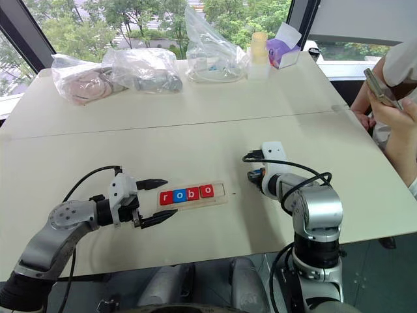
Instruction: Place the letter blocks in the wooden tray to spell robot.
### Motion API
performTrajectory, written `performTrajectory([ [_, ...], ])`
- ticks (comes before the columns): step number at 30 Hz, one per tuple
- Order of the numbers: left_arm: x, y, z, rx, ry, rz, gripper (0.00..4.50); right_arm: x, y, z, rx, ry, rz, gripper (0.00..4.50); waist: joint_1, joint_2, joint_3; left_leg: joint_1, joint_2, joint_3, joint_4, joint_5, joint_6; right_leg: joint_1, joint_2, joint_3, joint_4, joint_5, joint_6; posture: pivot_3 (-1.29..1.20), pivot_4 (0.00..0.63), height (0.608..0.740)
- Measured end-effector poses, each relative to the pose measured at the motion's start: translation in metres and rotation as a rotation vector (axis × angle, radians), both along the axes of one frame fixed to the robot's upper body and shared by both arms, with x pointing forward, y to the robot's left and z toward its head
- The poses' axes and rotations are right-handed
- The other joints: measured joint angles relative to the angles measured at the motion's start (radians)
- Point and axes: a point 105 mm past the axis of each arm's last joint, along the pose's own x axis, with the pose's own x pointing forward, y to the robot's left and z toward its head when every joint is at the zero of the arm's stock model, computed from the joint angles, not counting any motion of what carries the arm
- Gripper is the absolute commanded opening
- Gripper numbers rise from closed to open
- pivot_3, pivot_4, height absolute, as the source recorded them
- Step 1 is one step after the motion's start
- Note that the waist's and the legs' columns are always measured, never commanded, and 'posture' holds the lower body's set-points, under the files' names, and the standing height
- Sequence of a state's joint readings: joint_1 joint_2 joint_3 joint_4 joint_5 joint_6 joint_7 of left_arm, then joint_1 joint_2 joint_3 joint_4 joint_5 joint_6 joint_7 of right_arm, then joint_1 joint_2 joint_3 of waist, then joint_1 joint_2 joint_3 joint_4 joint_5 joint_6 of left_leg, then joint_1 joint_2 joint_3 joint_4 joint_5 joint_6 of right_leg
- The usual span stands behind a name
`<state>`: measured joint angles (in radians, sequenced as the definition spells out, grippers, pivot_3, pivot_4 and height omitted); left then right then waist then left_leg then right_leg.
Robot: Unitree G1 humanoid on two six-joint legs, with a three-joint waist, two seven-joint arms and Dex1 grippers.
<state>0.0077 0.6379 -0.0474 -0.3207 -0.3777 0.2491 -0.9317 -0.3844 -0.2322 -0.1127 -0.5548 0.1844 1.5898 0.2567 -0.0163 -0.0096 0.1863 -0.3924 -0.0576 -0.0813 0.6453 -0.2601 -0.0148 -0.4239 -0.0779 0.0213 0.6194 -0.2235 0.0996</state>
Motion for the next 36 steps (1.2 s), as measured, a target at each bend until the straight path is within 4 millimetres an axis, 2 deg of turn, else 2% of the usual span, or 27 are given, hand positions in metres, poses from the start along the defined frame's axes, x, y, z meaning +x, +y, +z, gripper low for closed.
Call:
performTrajectory([
  [4,0.0,0.0,0.0,-0.002,0.0,0.0,4.5,-0.006,0.005,-0.001,0.006,-0.001,0.03,1.15,-0.001,0.0,0.0,0.0,0.0,0.0,0.0,0.0,0.0,0.0,0.0,0.0,0.0,0.0,0.0,0.0,0.15,0.74],
  [7,0.0,-0.001,0.0,-0.006,-0.001,0.0,4.5,-0.008,0.008,-0.001,0.014,0.001,0.05,2.7,0.0,0.0,0.0,0.0,0.0,0.0,0.0,0.0,0.0,0.0,0.0,0.0,0.0,0.0,0.0,0.0,0.15,0.74],
  [8,0.0,-0.002,0.0,-0.007,-0.002,0.0,4.5,-0.008,0.009,0.0,0.018,0.0,0.057,3.03,0.0,0.0,0.0,0.0,0.0,0.0,0.0,0.0,0.0,0.0,0.0,0.0,0.0,0.0,0.0,0.0,0.15,0.74],
  [10,0.001,-0.003,0.0,-0.006,-0.005,-0.001,4.5,-0.011,0.01,0.001,0.0,0.005,0.103,4.17,0.0,0.0,0.0,0.0,0.0,0.0,0.0,0.0,0.0,0.0,0.0,0.0,0.0,0.0,0.0,0.0,0.15,0.74],
  [11,0.001,-0.003,0.001,-0.006,-0.006,-0.001,4.5,-0.011,0.01,0.003,-0.02,0.008,0.137,4.46,0.0,0.0,0.0,0.0,0.0,0.0,0.0,0.0,0.0,0.0,0.0,0.0,-0.001,0.0,0.0,0.0,0.15,0.74],
  [17,0.004,-0.004,0.0,-0.002,-0.01,0.003,4.5,-0.004,-0.018,0.033,-0.19,-0.061,0.376,4.46,0.004,0.001,0.002,-0.001,-0.001,0.0,0.0,0.0,0.0,0.002,-0.001,-0.002,-0.004,-0.001,0.001,0.0,0.15,0.74],
  [21,0.005,-0.004,0.001,-0.001,-0.014,0.004,4.5,-0.004,-0.032,0.039,-0.324,-0.156,0.773,4.46,0.0,0.0,0.002,-0.001,-0.001,0.002,0.0,-0.001,0.002,0.003,-0.001,-0.002,-0.005,-0.001,0.005,0.0,0.15,0.74],
  [25,0.006,-0.003,-0.001,-0.002,-0.009,0.013,4.5,-0.004,-0.034,0.027,-0.303,-0.172,1.027,4.46,-0.005,0.0,0.003,0.0,0.0,0.002,0.0,-0.001,0.002,0.003,-0.001,-0.001,-0.004,0.0,0.005,0.0,0.15,0.74],
  [27,0.006,-0.003,-0.002,-0.004,-0.006,0.018,4.5,0.002,-0.036,0.018,-0.316,-0.174,1.115,4.46,-0.004,0.0,0.003,0.001,0.0,0.002,0.001,-0.001,0.002,0.003,-0.001,-0.001,-0.004,0.0,0.004,0.0,0.15,0.74],
  [36,-0.001,-0.002,0.0,-0.004,-0.007,0.008,4.5,0.025,-0.03,0.003,-0.353,-0.205,1.258,4.46,0.004,0.0,0.003,0.0,-0.001,0.001,0.001,-0.001,0.001,0.003,-0.002,0.0,-0.004,0.0,0.004,0.0,0.15,0.74],
])
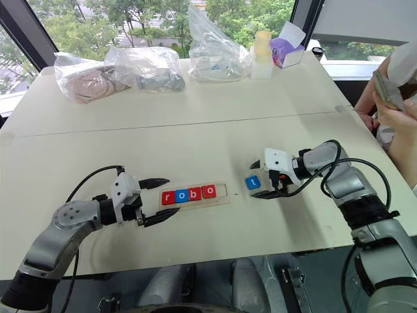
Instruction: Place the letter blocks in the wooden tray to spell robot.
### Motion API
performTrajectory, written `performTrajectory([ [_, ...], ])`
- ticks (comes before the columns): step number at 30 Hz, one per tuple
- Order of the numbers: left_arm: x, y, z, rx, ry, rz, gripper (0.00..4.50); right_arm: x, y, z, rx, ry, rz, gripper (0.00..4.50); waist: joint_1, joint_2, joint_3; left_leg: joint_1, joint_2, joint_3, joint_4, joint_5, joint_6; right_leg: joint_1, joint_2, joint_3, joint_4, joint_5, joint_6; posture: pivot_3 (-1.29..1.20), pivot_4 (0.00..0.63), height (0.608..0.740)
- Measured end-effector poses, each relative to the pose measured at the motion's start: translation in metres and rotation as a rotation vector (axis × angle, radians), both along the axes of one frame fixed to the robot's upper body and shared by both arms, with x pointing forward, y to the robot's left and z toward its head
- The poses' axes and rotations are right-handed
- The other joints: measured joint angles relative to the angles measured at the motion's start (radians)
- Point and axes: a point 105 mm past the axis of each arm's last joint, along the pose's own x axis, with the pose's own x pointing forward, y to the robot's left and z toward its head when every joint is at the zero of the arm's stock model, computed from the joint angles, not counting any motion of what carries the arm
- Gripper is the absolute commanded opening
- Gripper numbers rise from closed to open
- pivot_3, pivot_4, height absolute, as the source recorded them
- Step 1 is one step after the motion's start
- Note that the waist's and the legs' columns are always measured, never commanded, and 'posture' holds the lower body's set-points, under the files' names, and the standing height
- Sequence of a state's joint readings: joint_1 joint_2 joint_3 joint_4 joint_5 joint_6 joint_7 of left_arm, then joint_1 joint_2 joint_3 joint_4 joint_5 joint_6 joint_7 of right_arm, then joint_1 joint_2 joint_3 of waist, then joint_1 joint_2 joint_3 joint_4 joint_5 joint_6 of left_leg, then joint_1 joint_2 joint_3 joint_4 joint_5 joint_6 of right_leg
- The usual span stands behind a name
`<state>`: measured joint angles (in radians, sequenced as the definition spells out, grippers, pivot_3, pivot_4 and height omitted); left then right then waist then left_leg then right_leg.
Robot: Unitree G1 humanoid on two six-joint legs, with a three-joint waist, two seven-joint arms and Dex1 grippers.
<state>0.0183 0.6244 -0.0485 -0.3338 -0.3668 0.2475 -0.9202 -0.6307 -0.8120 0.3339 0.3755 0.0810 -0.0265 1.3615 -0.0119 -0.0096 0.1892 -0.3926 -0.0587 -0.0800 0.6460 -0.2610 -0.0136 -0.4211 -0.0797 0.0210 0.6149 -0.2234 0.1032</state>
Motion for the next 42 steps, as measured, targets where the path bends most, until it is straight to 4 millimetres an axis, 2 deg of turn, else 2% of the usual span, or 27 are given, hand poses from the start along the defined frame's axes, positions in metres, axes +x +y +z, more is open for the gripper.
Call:
performTrajectory([
  [2,-0.003,0.002,0.0,-0.006,0.009,-0.004,4.5,0.001,0.0,0.0,-0.009,-0.005,0.023,4.46,0.001,0.0,0.0,0.0,0.0,0.0,0.0,0.0,0.0,0.0,0.0,0.0,0.0,0.0,0.0,0.0,0.15,0.74],
  [5,-0.004,0.002,0.005,-0.02,-0.001,-0.011,4.5,0.002,-0.002,-0.001,-0.02,-0.002,0.049,3.65,0.003,0.0,0.0,0.001,0.0,-0.001,0.001,0.0,0.0,0.001,0.0,0.0,0.0,-0.001,-0.002,0.0,0.15,0.74],
  [10,-0.005,0.006,0.011,-0.025,0.0,-0.03,4.5,0.0,0.001,-0.004,-0.016,0.013,0.075,1.14,-0.002,0.0,0.0,0.002,0.0,-0.001,0.001,0.0,0.0,0.002,0.0,0.0,0.0,-0.001,-0.003,0.0,0.15,0.74],
  [15,-0.005,0.009,0.019,-0.046,-0.01,-0.049,4.5,0.001,0.007,-0.001,-0.005,0.015,0.061,1.14,-0.004,0.0,0.0,0.002,0.0,-0.001,0.001,0.0,0.0,0.001,-0.001,0.001,0.001,0.0,-0.003,0.0,0.15,0.74],
  [21,-0.006,0.009,0.024,-0.056,-0.013,-0.084,4.5,-0.016,0.042,0.014,0.053,0.048,0.084,1.14,0.001,0.0,0.0,-0.001,0.0,-0.001,0.0,0.0,0.0,-0.002,-0.001,0.001,0.001,0.0,-0.003,0.0,0.15,0.74],
  [25,-0.005,0.008,0.024,-0.058,-0.015,-0.083,4.5,-0.022,0.057,0.018,0.06,0.054,0.074,1.14,0.002,0.0,0.0,-0.001,0.0,-0.001,0.0,0.0,0.0,-0.002,-0.001,0.001,0.001,0.0,-0.003,0.0,0.15,0.74],
  [27,-0.004,0.009,0.024,-0.059,-0.015,-0.083,4.5,-0.024,0.065,0.017,0.068,0.058,0.071,1.14,0.001,0.0,0.0,0.0,0.0,-0.001,0.0,0.0,0.0,-0.002,-0.001,0.001,0.001,0.0,-0.003,0.0,0.15,0.74],
  [38,-0.004,0.01,0.019,-0.067,-0.007,-0.066,4.5,-0.022,0.08,0.0,0.043,0.069,0.05,1.14,-0.001,0.0,0.0,0.0,0.0,-0.001,0.0,0.0,0.0,-0.002,-0.001,0.001,0.002,0.0,-0.002,0.0,0.15,0.74],
  [42,-0.005,0.012,0.017,-0.068,-0.008,-0.063,4.5,-0.022,0.083,-0.001,0.049,0.067,0.054,1.14,0.0,0.0,0.0,0.0,0.0,-0.001,0.0,0.0,0.0,-0.002,-0.001,0.001,0.002,0.0,-0.002,0.0,0.15,0.74],
])
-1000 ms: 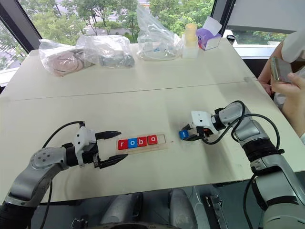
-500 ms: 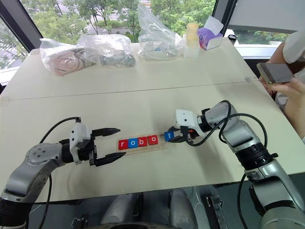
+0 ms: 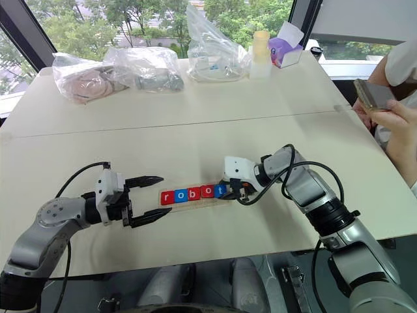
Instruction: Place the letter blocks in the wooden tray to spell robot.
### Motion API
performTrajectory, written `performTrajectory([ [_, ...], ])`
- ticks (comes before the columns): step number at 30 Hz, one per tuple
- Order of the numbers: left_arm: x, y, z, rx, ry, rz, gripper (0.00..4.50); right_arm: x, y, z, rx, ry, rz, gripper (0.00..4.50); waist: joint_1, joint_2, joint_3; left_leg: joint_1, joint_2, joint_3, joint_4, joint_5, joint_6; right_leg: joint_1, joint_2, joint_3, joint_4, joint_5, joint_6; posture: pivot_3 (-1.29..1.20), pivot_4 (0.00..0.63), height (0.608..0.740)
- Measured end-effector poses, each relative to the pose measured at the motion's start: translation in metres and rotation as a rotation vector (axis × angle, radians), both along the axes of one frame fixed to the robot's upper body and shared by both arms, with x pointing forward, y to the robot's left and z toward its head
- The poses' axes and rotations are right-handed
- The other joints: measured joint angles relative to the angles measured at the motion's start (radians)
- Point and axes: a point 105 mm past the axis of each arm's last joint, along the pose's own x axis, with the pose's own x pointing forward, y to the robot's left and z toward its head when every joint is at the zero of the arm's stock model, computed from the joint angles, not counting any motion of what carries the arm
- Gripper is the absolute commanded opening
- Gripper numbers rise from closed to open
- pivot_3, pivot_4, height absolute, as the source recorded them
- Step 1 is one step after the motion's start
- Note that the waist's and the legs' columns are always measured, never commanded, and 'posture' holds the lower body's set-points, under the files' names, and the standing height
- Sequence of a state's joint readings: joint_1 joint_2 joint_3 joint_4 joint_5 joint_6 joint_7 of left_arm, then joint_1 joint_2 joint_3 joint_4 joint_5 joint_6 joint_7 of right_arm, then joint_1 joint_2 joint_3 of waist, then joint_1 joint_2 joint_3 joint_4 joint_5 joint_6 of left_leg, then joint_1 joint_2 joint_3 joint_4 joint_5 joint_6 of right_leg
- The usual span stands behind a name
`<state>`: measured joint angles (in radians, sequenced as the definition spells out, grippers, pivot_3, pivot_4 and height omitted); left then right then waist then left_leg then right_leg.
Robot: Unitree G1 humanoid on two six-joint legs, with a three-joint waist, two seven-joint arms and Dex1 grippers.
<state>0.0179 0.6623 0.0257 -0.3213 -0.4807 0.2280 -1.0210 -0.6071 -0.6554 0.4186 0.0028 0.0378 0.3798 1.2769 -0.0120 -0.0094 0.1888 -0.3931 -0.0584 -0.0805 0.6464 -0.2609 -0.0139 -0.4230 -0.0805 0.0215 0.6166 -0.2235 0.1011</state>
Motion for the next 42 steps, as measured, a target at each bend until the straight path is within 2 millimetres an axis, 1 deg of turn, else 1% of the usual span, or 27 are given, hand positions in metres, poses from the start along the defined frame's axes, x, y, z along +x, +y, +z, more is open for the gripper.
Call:
performTrajectory([
  [12,0.002,-0.002,0.001,-0.005,-0.01,0.029,4.5,0.001,0.006,0.0,0.002,-0.02,0.006,1.14,-0.003,0.0,0.0,0.0,0.0,0.0,0.0,0.0,0.0,0.0,0.001,0.0,0.0,0.001,0.001,0.0,0.15,0.74],
  [13,0.002,-0.002,0.001,-0.005,-0.011,0.03,4.5,0.001,0.006,0.0,0.002,-0.022,0.008,2.19,-0.002,0.0,0.0,0.0,0.0,0.0,0.0,0.0,0.0,0.0,0.001,0.0,0.0,0.001,0.001,0.0,0.15,0.74],
  [14,0.003,-0.002,0.001,-0.006,-0.012,0.03,4.5,0.001,0.006,0.0,0.002,-0.021,0.008,2.62,-0.002,0.0,0.0,0.0,0.0,0.0,0.0,0.0,0.0,0.0,0.001,0.0,0.0,0.001,0.001,0.0,0.15,0.74],
  [17,0.004,-0.003,0.003,-0.006,-0.019,0.027,4.5,0.001,0.007,0.0,0.004,-0.019,0.008,4.19,-0.001,0.0,0.0,0.0,0.0,0.0,0.0,0.0,0.0,0.0,0.001,0.0,0.0,0.001,0.001,0.0,0.15,0.74],
  [18,0.004,-0.003,0.003,-0.006,-0.02,0.024,4.5,0.001,0.007,-0.001,0.002,-0.016,0.007,4.46,-0.001,0.0,0.0,0.0,0.0,0.0,0.0,0.0,0.0,0.0,0.001,0.0,0.0,0.001,0.001,0.0,0.15,0.74],
  [22,0.004,0.0,-0.001,-0.003,-0.005,0.019,4.5,0.001,0.003,0.001,-0.008,-0.016,0.002,4.46,0.0,0.0,0.0,0.0,0.0,0.0,0.0,0.0,0.0,0.0,0.001,0.0,0.0,0.001,0.001,0.0,0.15,0.74],
  [26,0.001,0.002,-0.006,-0.003,0.019,0.023,4.5,0.009,-0.005,0.02,0.004,-0.07,-0.03,4.46,0.0,0.0,0.0,0.0,0.0,0.0,0.0,0.0,0.0,0.0,0.001,0.0,0.0,0.001,0.001,0.0,0.15,0.74],
  [29,-0.001,0.003,-0.009,-0.003,0.032,0.026,4.5,0.011,-0.012,0.025,-0.007,-0.089,-0.05,4.46,0.0,0.0,0.0,0.0,0.0,0.0,0.0,0.0,0.0,0.0,0.0,0.0,0.0,0.0,0.001,0.0,0.15,0.74],
  [31,-0.002,0.003,-0.01,-0.002,0.034,0.026,4.5,0.011,-0.014,0.025,-0.004,-0.092,-0.062,4.46,0.0,0.0,0.0,0.0,0.0,0.0,0.0,0.0,0.0,0.0,0.0,0.0,0.0,0.0,0.001,0.0,0.15,0.74],
  [36,-0.003,0.001,-0.009,-0.001,0.028,0.024,4.5,0.008,-0.017,0.017,-0.006,-0.059,-0.07,4.46,0.0,0.0,0.0,0.0,0.0,0.0,0.0,0.0,0.0,0.0,0.0,0.0,0.0,0.0,0.001,0.0,0.15,0.74],
  [42,-0.002,0.0,-0.007,-0.001,0.021,0.027,4.5,0.005,-0.016,0.017,0.004,-0.039,-0.065,4.46,0.0,0.0,0.0,0.0,0.0,0.0,0.0,0.0,0.0,0.0,0.0,0.0,0.0,0.0,0.001,0.0,0.15,0.74],
])
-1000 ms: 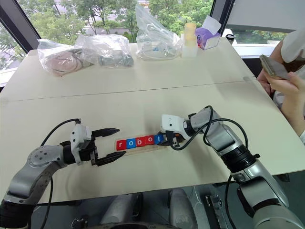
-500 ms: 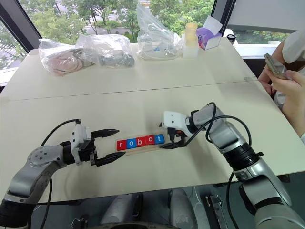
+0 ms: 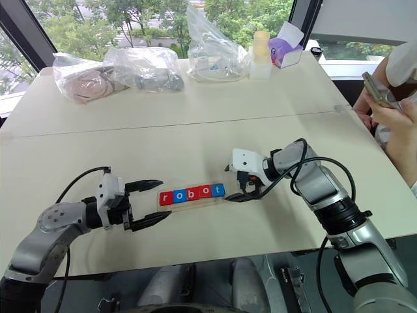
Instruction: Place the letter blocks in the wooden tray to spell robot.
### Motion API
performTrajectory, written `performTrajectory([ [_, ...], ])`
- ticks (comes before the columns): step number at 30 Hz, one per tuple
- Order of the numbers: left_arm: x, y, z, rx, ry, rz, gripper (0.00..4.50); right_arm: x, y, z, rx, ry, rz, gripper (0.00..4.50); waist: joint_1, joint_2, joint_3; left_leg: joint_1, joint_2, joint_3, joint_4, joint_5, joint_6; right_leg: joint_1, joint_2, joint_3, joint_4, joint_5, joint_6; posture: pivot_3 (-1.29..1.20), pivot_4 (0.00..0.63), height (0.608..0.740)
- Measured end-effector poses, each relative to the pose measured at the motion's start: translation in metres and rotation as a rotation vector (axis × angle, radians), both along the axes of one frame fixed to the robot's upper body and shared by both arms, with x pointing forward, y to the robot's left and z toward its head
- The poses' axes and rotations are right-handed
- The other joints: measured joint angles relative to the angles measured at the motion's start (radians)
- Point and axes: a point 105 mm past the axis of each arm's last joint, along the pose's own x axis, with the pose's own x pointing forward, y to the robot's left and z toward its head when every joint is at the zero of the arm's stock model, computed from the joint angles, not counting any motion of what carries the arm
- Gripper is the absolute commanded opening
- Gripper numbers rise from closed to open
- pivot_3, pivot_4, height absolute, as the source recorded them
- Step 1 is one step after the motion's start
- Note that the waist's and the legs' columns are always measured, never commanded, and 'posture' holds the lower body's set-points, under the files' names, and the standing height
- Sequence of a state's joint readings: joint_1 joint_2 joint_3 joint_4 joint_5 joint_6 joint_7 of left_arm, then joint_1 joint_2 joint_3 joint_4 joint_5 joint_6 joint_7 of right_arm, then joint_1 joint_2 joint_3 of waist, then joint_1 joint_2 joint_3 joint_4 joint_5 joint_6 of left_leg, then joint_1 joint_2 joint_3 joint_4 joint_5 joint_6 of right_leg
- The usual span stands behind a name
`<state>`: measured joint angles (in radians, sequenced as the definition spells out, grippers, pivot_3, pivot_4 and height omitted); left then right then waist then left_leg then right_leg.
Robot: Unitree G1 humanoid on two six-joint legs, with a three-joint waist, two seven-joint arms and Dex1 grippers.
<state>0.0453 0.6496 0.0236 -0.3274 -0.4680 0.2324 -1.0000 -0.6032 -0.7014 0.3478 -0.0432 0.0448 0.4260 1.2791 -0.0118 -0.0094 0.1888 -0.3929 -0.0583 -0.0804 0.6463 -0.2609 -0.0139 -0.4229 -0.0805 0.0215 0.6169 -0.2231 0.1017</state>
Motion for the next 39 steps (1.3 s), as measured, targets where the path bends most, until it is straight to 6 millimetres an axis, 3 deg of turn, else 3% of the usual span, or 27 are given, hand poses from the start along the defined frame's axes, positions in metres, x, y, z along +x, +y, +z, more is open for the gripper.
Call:
performTrajectory([
  [10,0.0,-0.003,0.005,0.004,-0.006,-0.002,4.5,0.008,0.008,-0.014,0.017,-0.008,-0.009,4.46,0.0,0.0,0.0,0.0,0.0,0.0,0.0,0.0,0.0,0.0,0.001,0.0,0.0,0.0,0.0,0.0,0.15,0.74],
  [15,0.0,-0.004,0.005,0.008,0.0,0.003,4.5,0.016,0.008,-0.011,0.016,-0.035,-0.015,4.46,-0.001,0.0,0.0,0.0,0.0,0.0,0.0,0.0,0.0,0.0,0.001,0.0,0.0,0.0,0.0,0.0,0.15,0.74],
  [23,0.0,-0.006,0.008,0.012,-0.004,0.006,4.5,0.009,0.011,-0.007,0.018,-0.015,0.005,4.46,0.0,0.0,0.0,0.0,0.0,0.0,0.0,0.0,0.0,0.0,0.001,0.0,0.0,0.0,0.0,0.0,0.15,0.74],
  [28,-0.001,-0.002,0.006,0.051,0.016,0.01,4.5,-0.008,-0.001,-0.002,0.009,0.021,0.008,4.46,0.002,0.0,0.0,-0.001,0.0,0.0,0.0,0.0,0.0,0.0,0.001,0.0,0.0,0.0,0.0,0.0,0.15,0.74],
  [36,-0.007,0.015,-0.001,0.133,0.055,0.043,4.5,-0.048,-0.016,0.034,0.097,0.047,-0.041,4.46,0.003,0.0,0.0,-0.001,0.0,-0.001,0.0,0.0,0.0,0.0,-0.001,0.0,0.0,-0.001,-0.001,0.0,0.15,0.74],
  [39,-0.008,0.016,0.003,0.133,0.047,0.054,4.5,-0.059,-0.018,0.033,0.114,0.073,-0.065,4.46,0.003,0.0,0.0,-0.001,0.0,0.0,0.0,0.0,0.0,0.001,-0.001,0.0,0.0,-0.001,-0.002,0.0,0.15,0.74],
])
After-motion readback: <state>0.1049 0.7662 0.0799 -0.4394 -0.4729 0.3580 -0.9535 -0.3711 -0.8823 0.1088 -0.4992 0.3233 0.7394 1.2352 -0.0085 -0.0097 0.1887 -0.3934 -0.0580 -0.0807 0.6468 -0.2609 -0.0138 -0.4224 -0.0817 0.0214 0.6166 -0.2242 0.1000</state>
